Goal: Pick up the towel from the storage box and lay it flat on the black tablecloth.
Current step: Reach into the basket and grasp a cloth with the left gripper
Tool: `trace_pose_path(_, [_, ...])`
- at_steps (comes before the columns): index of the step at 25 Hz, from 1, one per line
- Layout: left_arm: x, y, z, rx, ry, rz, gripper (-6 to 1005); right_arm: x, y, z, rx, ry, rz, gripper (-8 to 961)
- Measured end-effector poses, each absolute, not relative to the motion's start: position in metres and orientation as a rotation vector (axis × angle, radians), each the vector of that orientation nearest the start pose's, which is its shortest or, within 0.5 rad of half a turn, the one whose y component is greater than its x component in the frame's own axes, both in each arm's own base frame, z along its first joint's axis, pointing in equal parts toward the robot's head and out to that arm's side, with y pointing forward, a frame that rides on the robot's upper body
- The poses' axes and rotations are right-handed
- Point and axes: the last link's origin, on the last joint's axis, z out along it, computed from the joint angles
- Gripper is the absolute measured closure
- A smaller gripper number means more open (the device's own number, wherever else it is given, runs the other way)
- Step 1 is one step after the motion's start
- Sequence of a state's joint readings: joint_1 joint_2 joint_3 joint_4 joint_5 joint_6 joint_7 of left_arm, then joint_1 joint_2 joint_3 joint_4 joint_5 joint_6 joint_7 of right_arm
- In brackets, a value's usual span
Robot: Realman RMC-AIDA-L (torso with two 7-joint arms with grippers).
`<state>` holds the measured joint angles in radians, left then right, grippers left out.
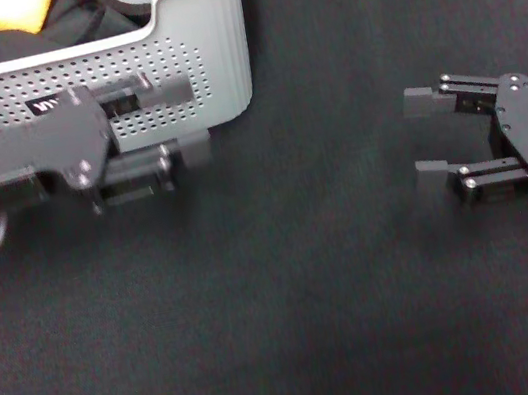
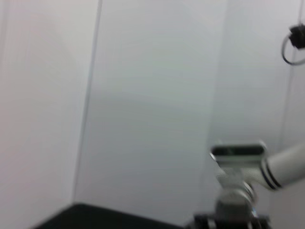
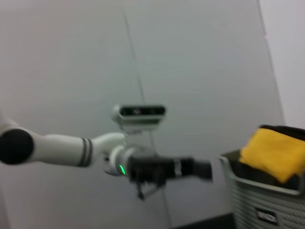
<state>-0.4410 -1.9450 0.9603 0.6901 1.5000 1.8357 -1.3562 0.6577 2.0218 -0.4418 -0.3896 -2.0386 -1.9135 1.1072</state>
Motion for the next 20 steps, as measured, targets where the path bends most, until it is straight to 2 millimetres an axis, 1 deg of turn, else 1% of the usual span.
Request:
trace_pose_path(5, [-0.219, 0.322, 0.083, -2.685, -0.283, -1.195, 323, 0.227, 0.319, 0.007, -2.782, 0.315, 1.160, 91])
trace_pose_path(8, [-0.202, 0.338, 0.105, -2.623, -0.188, -1.166, 323, 0.230, 0.320, 0.004, -2.761, 0.348, 1.147, 91])
trace_pose_path(10, [-0.190, 0.350, 0.117, -2.592, -0.163, -1.104, 323, 0.233, 0.319, 0.003, -2.752, 0.365, 1.140, 92])
trace_pose_path(13, [-0.171, 0.373, 0.135, -2.528, -0.169, -0.874, 322, 0.238, 0.314, -0.001, -2.734, 0.388, 1.150, 92])
trace_pose_path(14, [-0.167, 0.377, 0.139, -2.511, -0.167, -0.816, 322, 0.240, 0.312, -0.001, -2.725, 0.394, 1.158, 93])
trace_pose_path(16, [-0.156, 0.388, 0.153, -2.451, -0.152, -0.629, 322, 0.244, 0.308, -0.003, -2.695, 0.407, 1.171, 93])
trace_pose_path(18, [-0.147, 0.395, 0.162, -2.418, -0.143, -0.491, 322, 0.248, 0.305, -0.003, -2.672, 0.419, 1.174, 93])
trace_pose_path(20, [-0.142, 0.403, 0.171, -2.395, -0.161, -0.361, 322, 0.253, 0.302, -0.004, -2.651, 0.433, 1.176, 94])
